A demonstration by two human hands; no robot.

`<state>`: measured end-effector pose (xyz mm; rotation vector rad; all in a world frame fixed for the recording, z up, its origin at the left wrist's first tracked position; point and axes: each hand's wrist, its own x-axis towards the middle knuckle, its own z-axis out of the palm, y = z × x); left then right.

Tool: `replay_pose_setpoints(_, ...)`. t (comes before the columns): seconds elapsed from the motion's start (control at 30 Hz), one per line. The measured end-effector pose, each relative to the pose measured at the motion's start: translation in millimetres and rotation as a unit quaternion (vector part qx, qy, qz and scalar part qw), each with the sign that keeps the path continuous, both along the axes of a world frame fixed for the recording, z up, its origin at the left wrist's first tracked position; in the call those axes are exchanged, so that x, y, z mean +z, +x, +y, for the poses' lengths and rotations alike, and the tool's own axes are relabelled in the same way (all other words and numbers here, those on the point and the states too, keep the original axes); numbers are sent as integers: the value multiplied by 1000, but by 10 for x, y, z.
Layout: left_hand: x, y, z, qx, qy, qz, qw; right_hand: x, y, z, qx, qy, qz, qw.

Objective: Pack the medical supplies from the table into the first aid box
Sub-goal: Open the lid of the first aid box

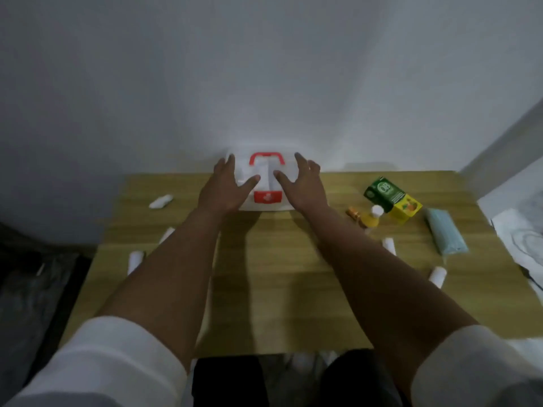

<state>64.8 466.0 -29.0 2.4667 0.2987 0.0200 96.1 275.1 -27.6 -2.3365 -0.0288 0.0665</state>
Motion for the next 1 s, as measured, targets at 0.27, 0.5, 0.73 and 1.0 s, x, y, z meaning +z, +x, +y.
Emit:
replay_pose_setpoints(0.27, -128, -193, -42, 8, 15, -108, 994, -22, -143, -106, 23, 5, -54, 998)
replay_pose_setpoints(0.5, 49, -1066, -253, -15, -4, -83, 996, 81, -998, -323, 45, -39, -43, 997)
replay_pose_setpoints(0.73, -42, -1642, -454, 1, -9, -92, 996, 14, -1643, -586, 63, -79, -48, 994)
replay_pose_setpoints(1.0, -101, -1851, -512, 29, -75, -94, 992, 19, -1858, -627, 73, -97, -51, 991)
